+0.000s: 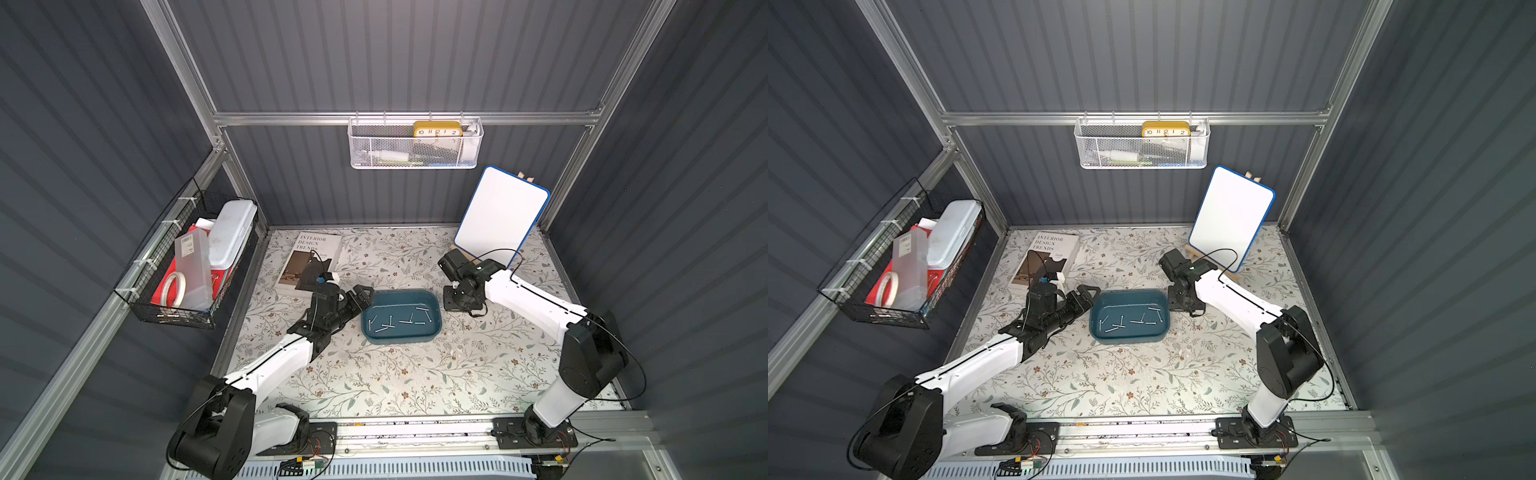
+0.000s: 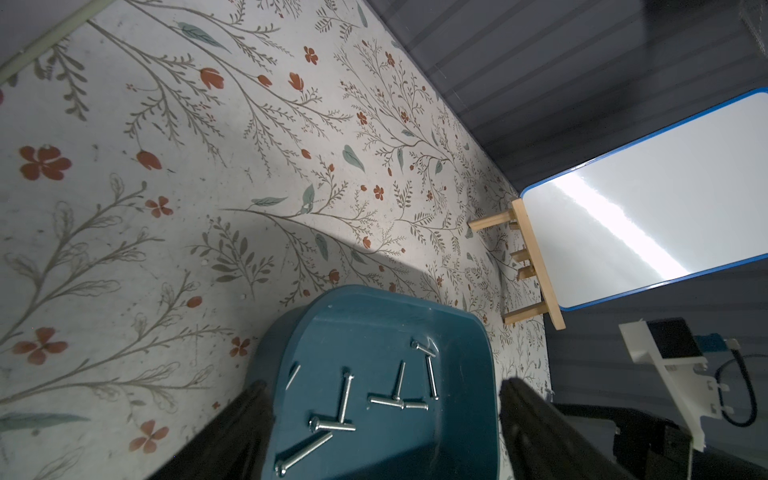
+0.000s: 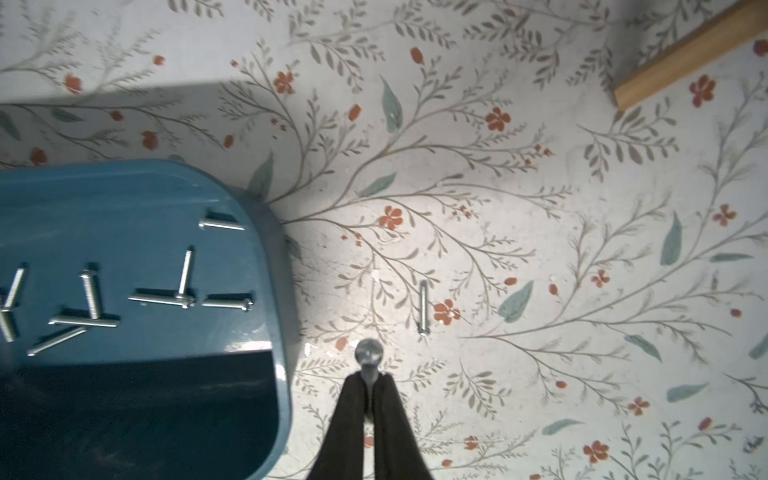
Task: Take out the screws from the storage box
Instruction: Place the screw at the center of the board.
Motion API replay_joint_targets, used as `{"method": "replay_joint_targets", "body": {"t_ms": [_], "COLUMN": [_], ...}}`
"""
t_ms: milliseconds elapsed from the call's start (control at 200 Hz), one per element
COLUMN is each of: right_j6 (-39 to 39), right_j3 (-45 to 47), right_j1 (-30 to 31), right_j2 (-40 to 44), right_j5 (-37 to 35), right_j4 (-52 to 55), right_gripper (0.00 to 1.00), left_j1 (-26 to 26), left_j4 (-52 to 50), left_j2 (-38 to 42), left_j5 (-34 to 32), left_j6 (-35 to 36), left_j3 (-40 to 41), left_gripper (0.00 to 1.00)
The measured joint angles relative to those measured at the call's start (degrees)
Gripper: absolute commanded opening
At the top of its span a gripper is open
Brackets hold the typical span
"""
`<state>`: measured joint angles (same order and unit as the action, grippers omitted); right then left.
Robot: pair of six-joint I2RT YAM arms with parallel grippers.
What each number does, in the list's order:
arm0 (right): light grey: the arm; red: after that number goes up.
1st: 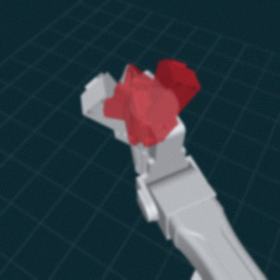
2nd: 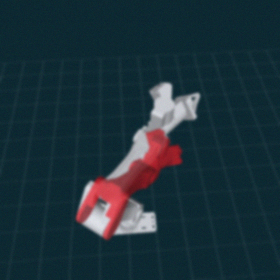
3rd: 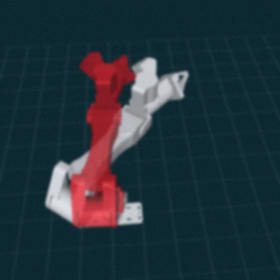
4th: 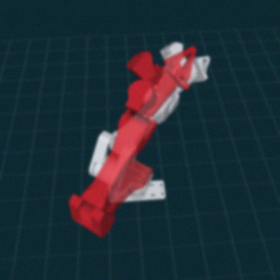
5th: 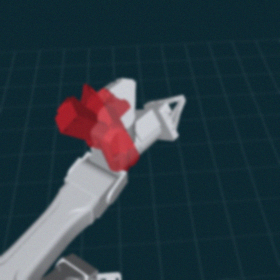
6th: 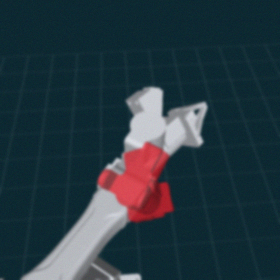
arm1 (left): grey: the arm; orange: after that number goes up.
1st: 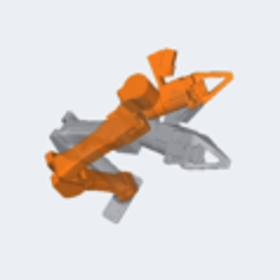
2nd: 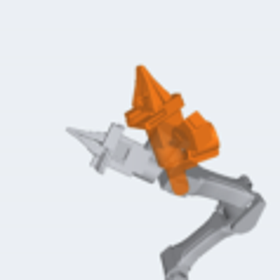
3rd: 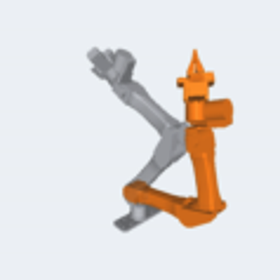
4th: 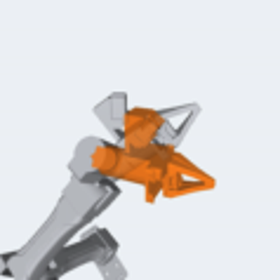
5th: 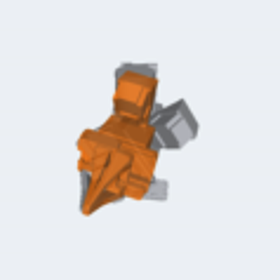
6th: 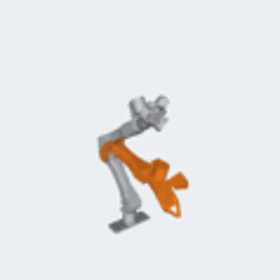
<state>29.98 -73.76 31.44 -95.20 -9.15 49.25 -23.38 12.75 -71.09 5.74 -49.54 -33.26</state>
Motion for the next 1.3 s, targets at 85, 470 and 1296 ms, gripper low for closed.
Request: {"method": "replay_joint_targets", "body": {"t_ms": [85,470,1296], "right_j6": [0.0,-1.2,-2.0], "right_j3": [2.4,3.7,4.1], "right_j1": [-0.5,-0.7,-0.9], "right_j2": [0.0,-8.7,-11.3], "right_j5": [0.3,1.8,2.0], "right_j4": [-0.5,-4.1,-4.2], "right_gripper": [0.08,0.08,0.23], "left_j1": [0.0,0.0,0.0], "left_j4": [0.0,-0.3,-0.9], "left_j2": [-0.2,-0.8,-0.1], "left_j5": [0.0,0.0,-0.4], "left_j6": [0.0,0.0,-0.5], "left_j3": [0.0,-0.1,-0.4], "left_gripper": [0.89,0.89,0.88]}}
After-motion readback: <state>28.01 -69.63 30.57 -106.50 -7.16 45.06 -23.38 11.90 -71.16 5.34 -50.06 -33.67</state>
